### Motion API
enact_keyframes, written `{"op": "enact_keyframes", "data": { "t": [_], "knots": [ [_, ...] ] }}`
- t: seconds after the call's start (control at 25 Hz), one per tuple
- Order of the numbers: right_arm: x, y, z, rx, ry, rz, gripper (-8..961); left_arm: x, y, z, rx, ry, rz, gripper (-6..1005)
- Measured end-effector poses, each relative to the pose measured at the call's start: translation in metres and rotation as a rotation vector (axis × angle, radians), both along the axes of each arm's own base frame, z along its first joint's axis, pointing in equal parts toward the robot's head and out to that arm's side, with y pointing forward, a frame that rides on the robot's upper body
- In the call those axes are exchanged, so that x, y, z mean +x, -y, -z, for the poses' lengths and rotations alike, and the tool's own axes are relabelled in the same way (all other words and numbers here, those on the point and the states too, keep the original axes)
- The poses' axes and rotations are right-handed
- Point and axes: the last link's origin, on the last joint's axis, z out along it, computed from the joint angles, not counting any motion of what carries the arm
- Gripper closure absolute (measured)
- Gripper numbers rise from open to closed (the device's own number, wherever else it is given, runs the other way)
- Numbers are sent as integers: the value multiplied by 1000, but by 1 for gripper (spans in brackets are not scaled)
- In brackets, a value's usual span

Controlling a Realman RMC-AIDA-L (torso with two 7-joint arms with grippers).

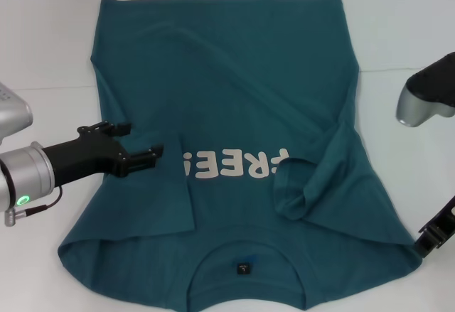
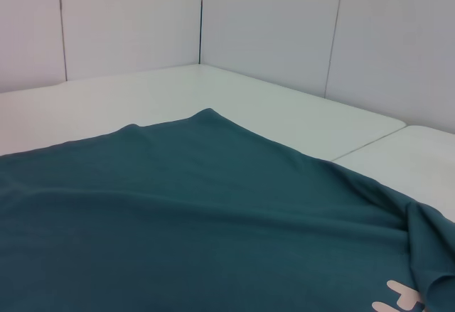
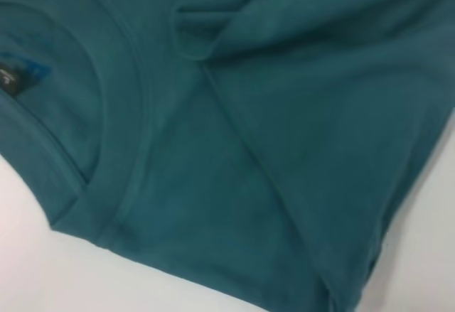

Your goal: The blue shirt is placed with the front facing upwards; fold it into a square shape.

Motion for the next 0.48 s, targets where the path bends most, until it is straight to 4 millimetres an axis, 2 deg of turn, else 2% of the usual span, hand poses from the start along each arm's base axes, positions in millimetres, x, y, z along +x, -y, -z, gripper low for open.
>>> {"op": "enact_keyframes", "data": {
  "t": [0.16,0.28,0.48],
  "knots": [
    [2,-5,-8,47,-18,2,755,0,0,0,1,-2,3,163],
    [-1,-21,-22,167,-64,-29,639,0,0,0,0,-2,4,163],
    [-25,-51,-36,317,-220,-197,450,1,-1,-2,6,-4,9,164]
  ]
}}
